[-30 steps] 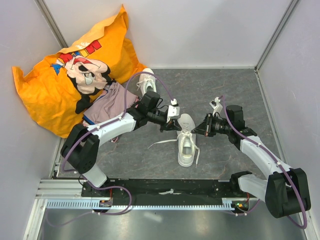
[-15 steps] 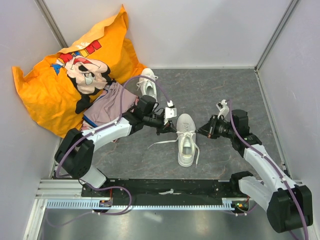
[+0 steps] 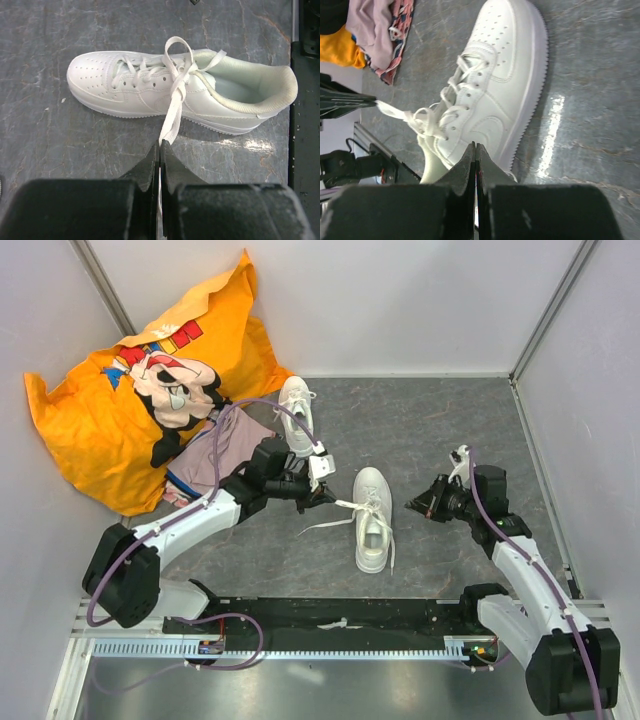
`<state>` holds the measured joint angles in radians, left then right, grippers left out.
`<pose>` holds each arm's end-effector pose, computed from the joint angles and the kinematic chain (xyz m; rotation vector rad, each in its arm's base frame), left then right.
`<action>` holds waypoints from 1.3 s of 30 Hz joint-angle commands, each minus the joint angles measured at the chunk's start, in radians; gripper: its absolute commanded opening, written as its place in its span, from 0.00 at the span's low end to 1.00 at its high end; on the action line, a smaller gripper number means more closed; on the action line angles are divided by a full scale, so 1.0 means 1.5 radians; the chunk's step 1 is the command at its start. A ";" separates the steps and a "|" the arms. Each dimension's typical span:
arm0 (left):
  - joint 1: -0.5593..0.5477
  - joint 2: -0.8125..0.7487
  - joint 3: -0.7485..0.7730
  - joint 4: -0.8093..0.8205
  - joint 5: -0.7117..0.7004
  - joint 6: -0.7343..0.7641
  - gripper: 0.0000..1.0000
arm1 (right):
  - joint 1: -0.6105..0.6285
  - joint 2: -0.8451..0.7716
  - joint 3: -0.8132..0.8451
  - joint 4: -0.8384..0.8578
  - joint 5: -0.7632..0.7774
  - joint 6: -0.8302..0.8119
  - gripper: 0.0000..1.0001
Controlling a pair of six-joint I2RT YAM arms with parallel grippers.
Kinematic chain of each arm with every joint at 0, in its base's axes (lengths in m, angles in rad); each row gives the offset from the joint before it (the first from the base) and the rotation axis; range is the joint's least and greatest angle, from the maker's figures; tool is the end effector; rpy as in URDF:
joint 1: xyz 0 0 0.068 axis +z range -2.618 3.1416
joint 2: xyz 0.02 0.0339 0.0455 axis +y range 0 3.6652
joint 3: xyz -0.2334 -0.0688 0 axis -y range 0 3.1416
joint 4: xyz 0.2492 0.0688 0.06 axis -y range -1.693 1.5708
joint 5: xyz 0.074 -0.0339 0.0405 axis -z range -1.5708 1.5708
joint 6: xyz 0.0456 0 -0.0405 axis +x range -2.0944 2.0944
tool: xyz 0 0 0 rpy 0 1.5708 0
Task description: Tie the shoes
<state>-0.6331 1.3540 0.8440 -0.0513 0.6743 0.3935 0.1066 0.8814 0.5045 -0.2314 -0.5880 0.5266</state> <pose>0.2326 -0.2060 0.2138 1.3669 1.6078 -0.8578 0.2133 0.0483 0.1937 0.1188 2.2313 0.9939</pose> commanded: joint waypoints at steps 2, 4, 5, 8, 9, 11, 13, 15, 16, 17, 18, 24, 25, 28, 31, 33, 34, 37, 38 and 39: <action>0.006 -0.020 0.003 0.023 -0.018 -0.034 0.02 | -0.030 0.000 0.007 -0.014 -0.011 -0.022 0.00; 0.006 -0.011 0.008 0.027 0.004 -0.038 0.02 | -0.030 0.019 0.008 0.028 -0.068 -0.003 0.00; 0.005 -0.003 0.014 0.026 0.012 -0.042 0.02 | -0.029 0.042 0.008 0.046 -0.092 0.004 0.05; 0.000 0.023 0.023 0.032 0.031 -0.046 0.02 | -0.029 0.081 0.024 0.089 -0.120 0.010 0.33; -0.006 0.033 0.024 0.032 0.035 -0.046 0.02 | -0.029 0.090 0.031 0.102 -0.122 0.014 0.37; -0.015 0.041 0.030 0.032 0.036 -0.040 0.02 | -0.019 0.121 0.039 0.133 -0.124 0.031 0.46; -0.025 0.055 0.038 0.039 0.039 -0.038 0.02 | -0.007 0.142 0.054 0.141 -0.126 0.040 0.51; -0.031 0.065 0.050 0.047 0.043 -0.036 0.02 | 0.010 0.159 0.060 0.148 -0.126 0.049 0.52; -0.033 0.072 0.053 0.048 0.044 -0.035 0.02 | 0.014 0.162 0.061 0.166 -0.125 0.056 0.52; -0.035 0.076 0.059 0.050 0.044 -0.033 0.02 | 0.025 0.164 0.061 0.173 -0.124 0.066 0.52; -0.039 0.079 0.062 0.051 0.046 -0.029 0.01 | 0.030 0.165 0.062 0.176 -0.124 0.069 0.52; -0.054 0.106 0.088 0.052 0.054 -0.021 0.02 | 0.049 0.168 0.063 0.186 -0.120 0.073 0.54; -0.056 0.108 0.092 0.053 0.055 -0.020 0.02 | 0.049 0.170 0.064 0.187 -0.120 0.072 0.54; -0.058 0.115 0.096 0.053 0.057 -0.018 0.01 | 0.055 0.178 0.064 0.193 -0.119 0.079 0.54; -0.060 0.116 0.098 0.054 0.055 -0.018 0.02 | 0.068 0.187 0.066 0.196 -0.111 0.081 0.52; -0.060 0.115 0.099 0.053 0.056 -0.018 0.02 | 0.076 0.191 0.066 0.198 -0.105 0.080 0.52; -0.060 0.115 0.099 0.053 0.055 -0.018 0.01 | 0.077 0.194 0.067 0.201 -0.105 0.084 0.48; -0.060 0.115 0.100 0.048 0.051 -0.014 0.02 | 0.077 0.199 0.070 0.201 -0.107 0.084 0.26; -0.060 0.113 0.100 0.044 0.047 -0.013 0.02 | 0.078 0.196 0.075 0.196 -0.106 0.081 0.18; -0.059 0.112 0.099 0.042 0.042 -0.011 0.02 | 0.078 0.191 0.077 0.190 -0.104 0.075 0.11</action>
<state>-0.7158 1.5253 0.9531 -0.0025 0.7353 0.3576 0.2218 1.1755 0.5629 0.0265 -0.7509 0.6472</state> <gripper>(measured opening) 0.023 0.220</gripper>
